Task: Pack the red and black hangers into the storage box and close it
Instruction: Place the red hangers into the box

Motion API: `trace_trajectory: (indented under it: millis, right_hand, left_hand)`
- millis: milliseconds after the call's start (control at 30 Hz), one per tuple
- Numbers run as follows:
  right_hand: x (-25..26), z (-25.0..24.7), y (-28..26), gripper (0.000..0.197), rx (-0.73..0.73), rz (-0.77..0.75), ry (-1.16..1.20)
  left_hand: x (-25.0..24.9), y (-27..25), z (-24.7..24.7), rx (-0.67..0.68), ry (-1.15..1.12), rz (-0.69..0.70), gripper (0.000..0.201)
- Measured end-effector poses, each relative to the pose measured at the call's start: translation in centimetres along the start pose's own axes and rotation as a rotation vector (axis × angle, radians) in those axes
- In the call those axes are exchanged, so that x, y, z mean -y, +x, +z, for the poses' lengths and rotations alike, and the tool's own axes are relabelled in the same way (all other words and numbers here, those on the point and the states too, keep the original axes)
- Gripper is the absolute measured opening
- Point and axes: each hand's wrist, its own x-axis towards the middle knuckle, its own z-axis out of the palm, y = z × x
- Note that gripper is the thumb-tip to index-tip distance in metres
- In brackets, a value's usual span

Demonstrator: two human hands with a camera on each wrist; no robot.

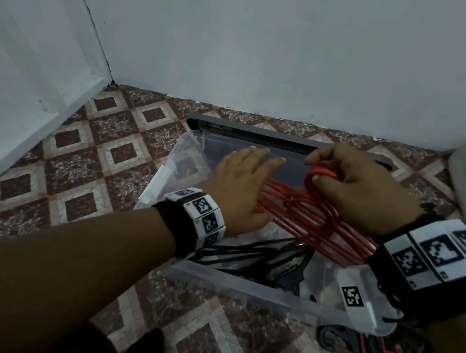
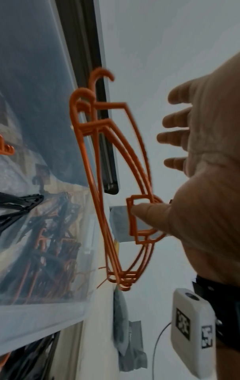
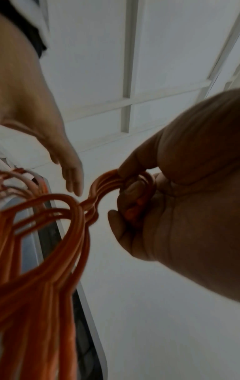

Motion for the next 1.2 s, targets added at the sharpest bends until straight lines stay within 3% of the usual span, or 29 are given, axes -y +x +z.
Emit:
trace_trajectory:
  millis: [67,133,233,400,533,633,767,867,967,1200]
  right_hand:
    - [0.5,0.1,-0.1,0.021,-0.012,-0.037,0.040]
    - [0.8,0.1,-0.2,0.022,-0.050,-0.069,0.092]
    - [1.0,0.0,-0.4,0.023,-0.110,-0.104,0.111]
    - [0.4,-0.2,-0.7,0.022,-0.092,-0.123,0.069]
    - [-0.5,-0.1,-0.5,0.025,-0.124,-0.112,0.062]
    - [-1.6,-0.7,-0.2,0.046,-0.115,-0.059,0.119]
    - [-3.4,-1.5,-0.5,0.064,-0.046,0.056,-0.166]
    - [-4.8,-1.3,-0.6,0.040,-0.039,0.126,-0.433]
    - [-4.7,-1.3,-0.2,0.013,-0.144,0.116,-0.429]
    - [-3.8,-0.8,0.1,0.022,-0.105,0.127,-0.443]
  left_hand:
    - [0.2,0.0,0.2,0.041,0.061,0.059,0.085]
    - [0.1,0.1,0.3,0.052,0.073,0.100,0.069]
    - [-0.1,0.3,0.2,0.078,-0.079,0.126,0.035]
    - [0.1,0.6,0.1,0.212,-0.227,0.178,0.013]
    - [0.6,0.8,-0.2,0.193,-0.225,0.160,0.008]
    - [1.3,1.1,-1.1,0.122,-0.259,0.110,0.011]
    - [2.8,1.3,-2.6,0.037,-0.304,0.068,0.016]
    - [3.4,1.3,-3.5,-0.008,-0.358,0.047,0.018]
    - [3.7,1.3,-3.8,-0.027,-0.372,0.033,0.018]
    - [3.8,1.3,-3.1,-0.074,-0.239,-0.037,0.016]
